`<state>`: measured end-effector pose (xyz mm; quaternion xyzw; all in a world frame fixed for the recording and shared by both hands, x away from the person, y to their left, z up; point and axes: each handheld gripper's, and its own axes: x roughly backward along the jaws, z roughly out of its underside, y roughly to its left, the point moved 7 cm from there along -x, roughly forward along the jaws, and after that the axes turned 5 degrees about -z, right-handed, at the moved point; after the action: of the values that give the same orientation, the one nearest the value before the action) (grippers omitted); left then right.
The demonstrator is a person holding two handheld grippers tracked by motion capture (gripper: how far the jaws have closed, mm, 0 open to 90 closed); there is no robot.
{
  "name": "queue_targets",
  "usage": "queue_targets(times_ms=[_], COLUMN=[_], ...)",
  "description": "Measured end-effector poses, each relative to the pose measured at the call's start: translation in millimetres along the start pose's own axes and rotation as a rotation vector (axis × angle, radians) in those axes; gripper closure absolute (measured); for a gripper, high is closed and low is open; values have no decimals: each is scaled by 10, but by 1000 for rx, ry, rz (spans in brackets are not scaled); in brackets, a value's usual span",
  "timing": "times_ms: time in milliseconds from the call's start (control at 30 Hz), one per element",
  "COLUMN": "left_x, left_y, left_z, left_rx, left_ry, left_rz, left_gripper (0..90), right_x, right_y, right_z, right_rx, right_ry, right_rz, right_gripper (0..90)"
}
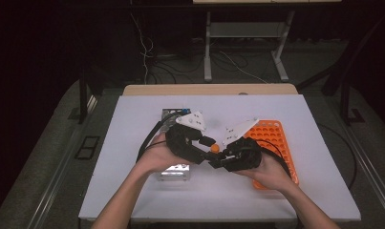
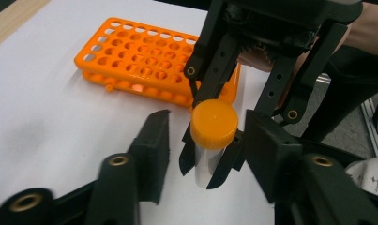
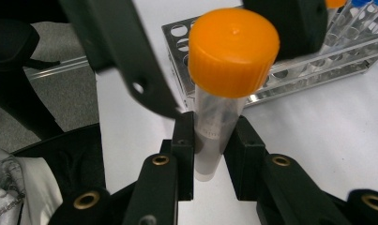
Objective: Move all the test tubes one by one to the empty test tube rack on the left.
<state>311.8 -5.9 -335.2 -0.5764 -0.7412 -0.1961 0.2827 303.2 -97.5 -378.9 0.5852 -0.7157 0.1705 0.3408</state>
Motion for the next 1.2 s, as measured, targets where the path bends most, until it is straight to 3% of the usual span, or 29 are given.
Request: queue_targets(times_ms=[133, 267, 367, 500, 833, 967, 1000, 1200], left_x=[-19, -17, 11, 63, 176, 268, 291, 407], left_y=[-8, 3, 36, 93, 241, 331, 357, 530], left_z=[10, 7, 0, 9, 44, 32, 32, 57], left_rx=[-5, -6, 5, 20, 40, 52, 53, 89], left_ry=[9, 11, 1, -5, -3, -13, -12, -29], left_rz=[7, 10, -1, -15, -65, -94, -102, -154], left_gripper=[672, 684, 686, 687, 689, 689, 689, 689], right_x=[-15, -17, 5, 76, 256, 312, 328, 474], right_y=[4, 1, -5, -34, -126, -158, -164, -209], right_z=[-1, 6, 12, 45, 178, 265, 292, 462], right_rx=[0, -4, -6, -22, -99, -146, -159, -213], right_ry=[-2, -7, -20, -46, -110, -118, -122, -180], right_rz=[-2, -1, 3, 28, 93, 99, 101, 140], right_gripper=[741, 732, 594, 492, 184, 89, 22, 2])
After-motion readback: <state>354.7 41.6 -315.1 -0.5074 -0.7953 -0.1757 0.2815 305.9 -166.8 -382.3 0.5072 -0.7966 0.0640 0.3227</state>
